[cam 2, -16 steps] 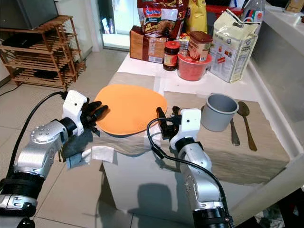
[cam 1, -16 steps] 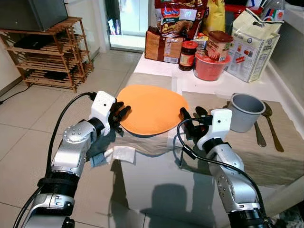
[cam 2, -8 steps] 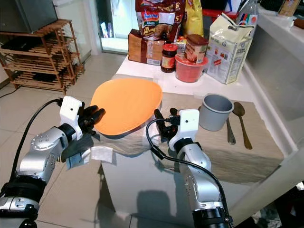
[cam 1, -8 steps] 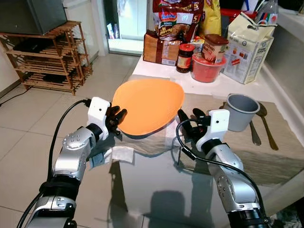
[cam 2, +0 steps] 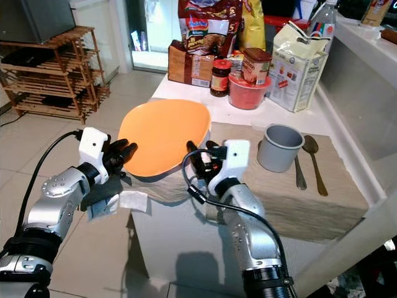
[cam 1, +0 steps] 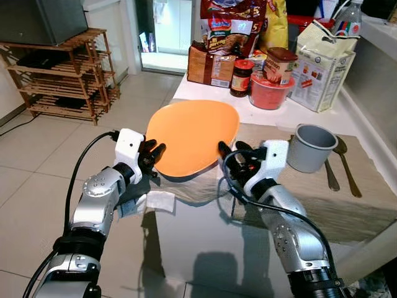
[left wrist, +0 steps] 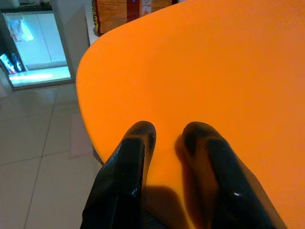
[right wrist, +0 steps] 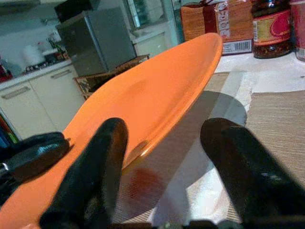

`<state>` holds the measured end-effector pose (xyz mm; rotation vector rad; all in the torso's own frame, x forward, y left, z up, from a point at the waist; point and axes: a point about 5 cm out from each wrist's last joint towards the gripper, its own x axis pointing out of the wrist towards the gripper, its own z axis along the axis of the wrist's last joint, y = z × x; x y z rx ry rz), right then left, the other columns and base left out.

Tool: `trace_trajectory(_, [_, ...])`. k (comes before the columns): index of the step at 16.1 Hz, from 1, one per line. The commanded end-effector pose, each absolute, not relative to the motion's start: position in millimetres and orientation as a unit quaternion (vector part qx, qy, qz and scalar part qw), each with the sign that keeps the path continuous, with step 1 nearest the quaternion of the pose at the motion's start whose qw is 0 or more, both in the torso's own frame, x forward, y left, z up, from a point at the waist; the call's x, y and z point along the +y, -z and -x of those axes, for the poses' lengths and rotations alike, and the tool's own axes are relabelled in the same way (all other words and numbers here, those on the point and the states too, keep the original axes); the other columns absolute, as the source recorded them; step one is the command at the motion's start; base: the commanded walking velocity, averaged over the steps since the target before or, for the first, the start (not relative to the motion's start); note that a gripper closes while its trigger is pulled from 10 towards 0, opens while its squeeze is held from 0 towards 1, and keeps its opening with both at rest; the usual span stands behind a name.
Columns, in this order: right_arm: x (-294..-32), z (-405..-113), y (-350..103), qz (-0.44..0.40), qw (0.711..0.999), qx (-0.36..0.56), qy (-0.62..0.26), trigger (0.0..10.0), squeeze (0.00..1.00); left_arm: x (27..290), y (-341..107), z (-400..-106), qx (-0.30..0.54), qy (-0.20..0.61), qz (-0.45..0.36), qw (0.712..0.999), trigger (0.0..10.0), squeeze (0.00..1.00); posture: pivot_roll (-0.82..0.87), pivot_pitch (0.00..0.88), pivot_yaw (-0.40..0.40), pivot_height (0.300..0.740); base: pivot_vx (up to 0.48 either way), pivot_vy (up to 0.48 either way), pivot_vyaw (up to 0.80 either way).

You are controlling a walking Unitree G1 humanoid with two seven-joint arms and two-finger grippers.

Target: Setting the table

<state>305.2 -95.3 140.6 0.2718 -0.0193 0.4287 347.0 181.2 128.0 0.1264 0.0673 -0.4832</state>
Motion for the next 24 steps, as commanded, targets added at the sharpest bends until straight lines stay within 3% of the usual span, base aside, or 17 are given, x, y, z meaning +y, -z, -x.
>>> trace_trajectory(1, [-95, -307, -140, -0.123, 0.969, -0.004, -0.215, 10.0, 1.0, 181, -103, -341, 0.092, 0.244, -0.057, 0.964, 10.0, 0.0, -0.03, 0.008, -0.052, 0.74, 0.0, 0.0, 0.0])
trace_trajectory(7, [-92, -313, -131, -0.121, 0.971, 0.013, -0.208, 10.0, 1.0, 178, -107, -343, 0.085, 0.252, -0.06, 0.962, 10.0, 0.0, -0.02, 0.007, -0.05, 0.74, 0.0, 0.0, 0.0])
trace_trajectory(8, [-90, -314, -129, -0.125, 0.97, 0.018, -0.207, 10.0, 0.0, 178, -108, -343, 0.083, 0.254, -0.061, 0.962, 10.0, 0.0, -0.02, 0.006, -0.046, 0.74, 0.0, 0.0, 0.0])
trace_trajectory(19, [-64, -336, -119, -0.217, 0.954, 0.054, -0.198, 10.0, 0.0, 173, -117, -345, 0.067, 0.266, -0.056, 0.96, 10.0, 0.0, 0.0, 0.0, -0.046, 0.74, 0.0, 0.0, 0.0])
trace_trajectory(20, [-65, -336, -118, -0.215, 0.955, 0.055, -0.194, 0.0, 0.0, 173, -118, -345, 0.066, 0.267, -0.057, 0.96, 10.0, 0.0, 0.0, 0.0, -0.045, 0.74, 0.0, 0.0, 0.0])
trace_trajectory(24, [-69, -338, -113, -0.213, 0.958, 0.059, -0.181, 0.0, 0.0, 172, -122, -346, 0.061, 0.271, -0.056, 0.959, 10.0, 0.0, 0.0, 0.0, -0.045, 0.74, 0.0, 0.0, 0.0])
